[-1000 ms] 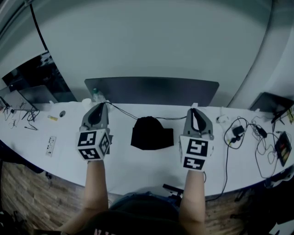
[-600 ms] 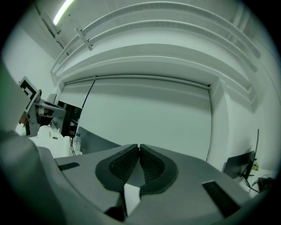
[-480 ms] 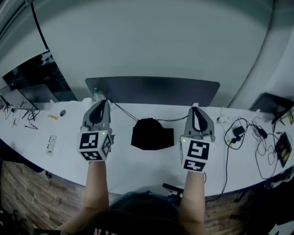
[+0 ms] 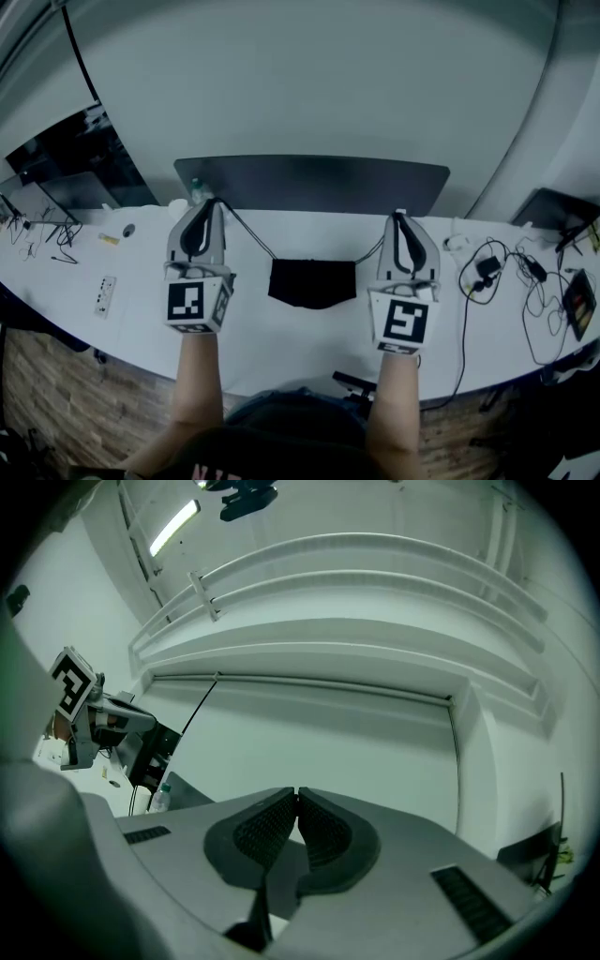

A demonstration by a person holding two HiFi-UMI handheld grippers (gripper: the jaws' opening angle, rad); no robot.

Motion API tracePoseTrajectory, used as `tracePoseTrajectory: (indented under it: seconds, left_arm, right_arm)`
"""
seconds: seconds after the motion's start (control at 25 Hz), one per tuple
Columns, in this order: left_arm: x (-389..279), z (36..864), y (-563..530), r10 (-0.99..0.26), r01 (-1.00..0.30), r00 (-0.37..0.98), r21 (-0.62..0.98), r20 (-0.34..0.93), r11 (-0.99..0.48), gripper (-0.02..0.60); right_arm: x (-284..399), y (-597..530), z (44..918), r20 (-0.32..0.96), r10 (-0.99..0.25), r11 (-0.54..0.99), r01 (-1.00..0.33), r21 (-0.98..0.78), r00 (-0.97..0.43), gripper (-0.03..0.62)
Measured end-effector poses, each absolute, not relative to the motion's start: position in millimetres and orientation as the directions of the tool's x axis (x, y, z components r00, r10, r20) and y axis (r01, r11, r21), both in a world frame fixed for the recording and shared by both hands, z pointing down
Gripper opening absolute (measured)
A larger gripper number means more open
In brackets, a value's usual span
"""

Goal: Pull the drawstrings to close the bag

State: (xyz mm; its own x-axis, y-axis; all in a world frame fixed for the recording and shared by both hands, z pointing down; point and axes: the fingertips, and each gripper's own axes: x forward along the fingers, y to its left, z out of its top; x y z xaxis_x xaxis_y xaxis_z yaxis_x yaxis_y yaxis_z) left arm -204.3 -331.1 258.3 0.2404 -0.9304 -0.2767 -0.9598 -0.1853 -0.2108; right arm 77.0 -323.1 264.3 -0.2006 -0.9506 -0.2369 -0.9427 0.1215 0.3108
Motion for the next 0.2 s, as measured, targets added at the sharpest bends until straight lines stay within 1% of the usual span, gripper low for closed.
tracePoseTrajectory:
  seconds: [0.2]
  left_arm:
    - [-205.0, 259.1, -331.4, -0.931, -0.961, 0.237, -0.207, -0.277, -0.183, 0.012]
  right_arm:
    - [78.5, -323.6, 264.1, -0.243, -0.949, 0.117, -0.941, 0.318, -0.2, 0.006]
